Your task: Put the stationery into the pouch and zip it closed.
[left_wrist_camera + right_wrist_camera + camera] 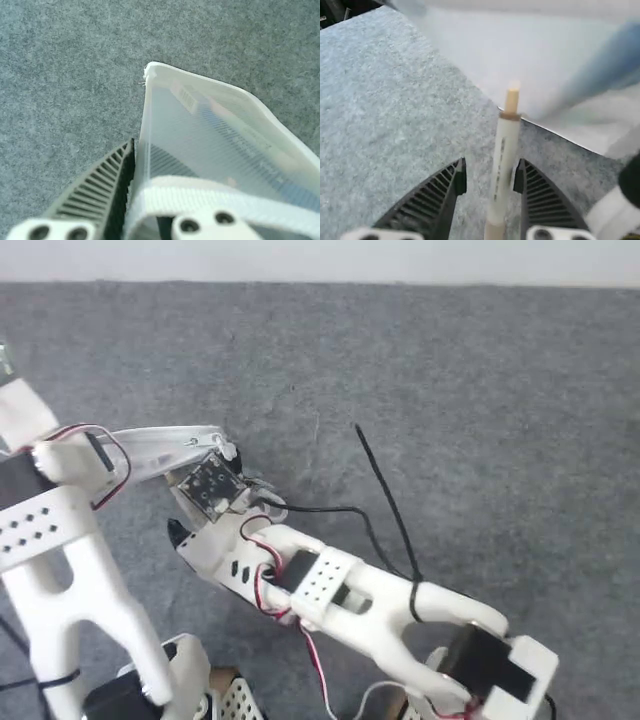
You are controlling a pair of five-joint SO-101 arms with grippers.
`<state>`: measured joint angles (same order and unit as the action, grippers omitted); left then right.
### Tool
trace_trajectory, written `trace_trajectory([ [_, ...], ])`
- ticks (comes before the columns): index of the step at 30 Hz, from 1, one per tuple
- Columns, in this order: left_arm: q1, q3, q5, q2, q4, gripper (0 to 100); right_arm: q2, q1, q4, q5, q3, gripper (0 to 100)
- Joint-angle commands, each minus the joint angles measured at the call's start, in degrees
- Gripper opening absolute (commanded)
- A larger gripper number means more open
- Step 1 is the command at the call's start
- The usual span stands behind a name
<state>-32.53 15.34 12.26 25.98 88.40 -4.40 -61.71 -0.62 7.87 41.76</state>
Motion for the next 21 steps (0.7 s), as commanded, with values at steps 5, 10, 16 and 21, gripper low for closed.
trace_trajectory([
  [5,-0.62,0.48,0.62,-0.44,-1.32,1,1.19,2.68,-1.1,-0.88,-5.8,2.8],
  [10,-0.62,0.48,0.62,-0.44,-1.32,1,-4.88,3.38,-0.4,-0.88,-3.08,0.2],
  [16,-0.7,0.48,0.62,-0.44,-1.23,1,-17.19,4.44,-0.4,-1.23,4.75,0.5],
  [21,-0.7,0.48,0.62,-0.44,-1.23,1,-28.97,5.49,8.13,-0.97,7.56,0.5],
])
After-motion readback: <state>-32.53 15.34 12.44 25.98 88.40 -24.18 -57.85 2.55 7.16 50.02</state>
